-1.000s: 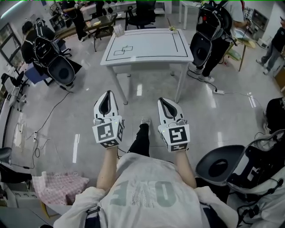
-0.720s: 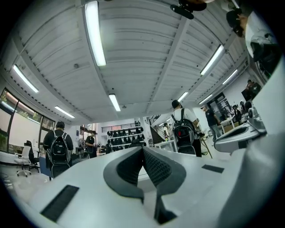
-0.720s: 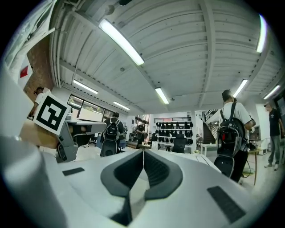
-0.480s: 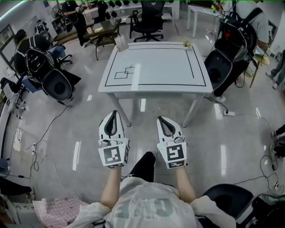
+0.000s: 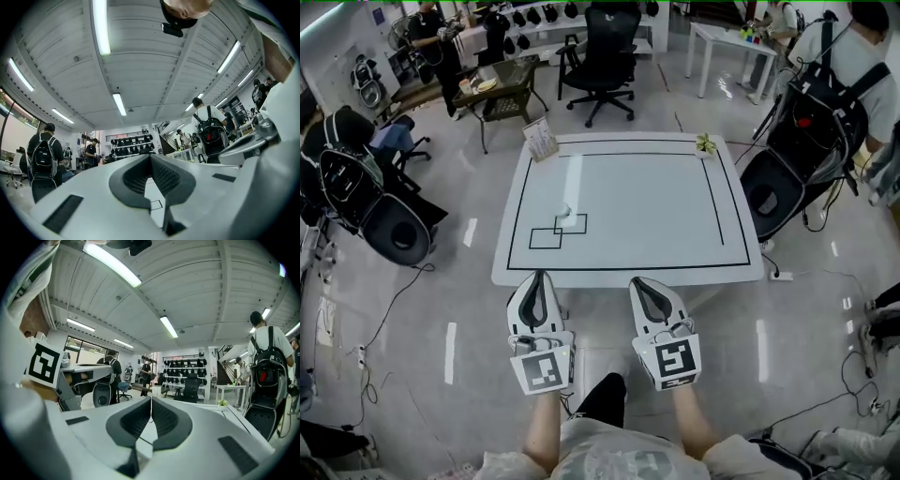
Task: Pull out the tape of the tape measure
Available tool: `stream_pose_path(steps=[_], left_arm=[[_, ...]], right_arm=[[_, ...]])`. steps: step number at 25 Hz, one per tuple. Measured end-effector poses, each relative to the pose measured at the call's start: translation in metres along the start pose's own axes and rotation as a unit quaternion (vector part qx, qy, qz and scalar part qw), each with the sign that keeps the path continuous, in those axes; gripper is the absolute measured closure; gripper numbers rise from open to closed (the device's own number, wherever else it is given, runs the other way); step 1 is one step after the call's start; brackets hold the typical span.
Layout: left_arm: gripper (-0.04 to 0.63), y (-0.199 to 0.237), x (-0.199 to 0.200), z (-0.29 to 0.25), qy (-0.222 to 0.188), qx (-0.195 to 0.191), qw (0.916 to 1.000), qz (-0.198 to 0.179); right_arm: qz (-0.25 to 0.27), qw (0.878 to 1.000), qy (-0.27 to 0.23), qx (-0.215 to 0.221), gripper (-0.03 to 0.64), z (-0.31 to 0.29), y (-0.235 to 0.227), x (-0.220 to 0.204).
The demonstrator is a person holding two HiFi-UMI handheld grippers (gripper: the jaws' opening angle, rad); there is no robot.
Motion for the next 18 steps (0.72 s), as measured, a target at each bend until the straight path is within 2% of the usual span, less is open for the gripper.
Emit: stream_pose_path(steps=[4, 10, 13, 18], left_arm=[[0.569, 0.007, -0.008, -0.051, 0.032, -0.018, 0.9992, 0.014], [0.569, 0.006, -0.005, -0.094, 0.023, -0.043, 0.998, 0.041], [0.569, -0.002, -0.012, -0.105, 0.029, -0.039, 0.9968, 0.063], [0.569, -0.018, -0.023, -0.119, 0.034, -0.042, 0.9965, 0.064]], right_arm=[[-0.001, 1.0, 0.006, -0.016, 0.586, -0.041, -0.024, 0.014], [0.015, 0.999, 0.01, -0.04, 0.586, -0.067, -0.049, 0.04], [0.008, 0.999, 0.017, -0.051, 0.586, -0.071, -0.062, 0.037], [-0.004, 0.999, 0.011, -0.05, 0.586, -0.075, -0.078, 0.031]])
Point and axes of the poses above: the fingertips, and each gripper's own axes: z backward along the fingers, y to its left, x out of its top, the point moved 4 cm from there along z, backward along the fingers, and after that the axes turned 7 degrees about -y, right-handed, at the moved point
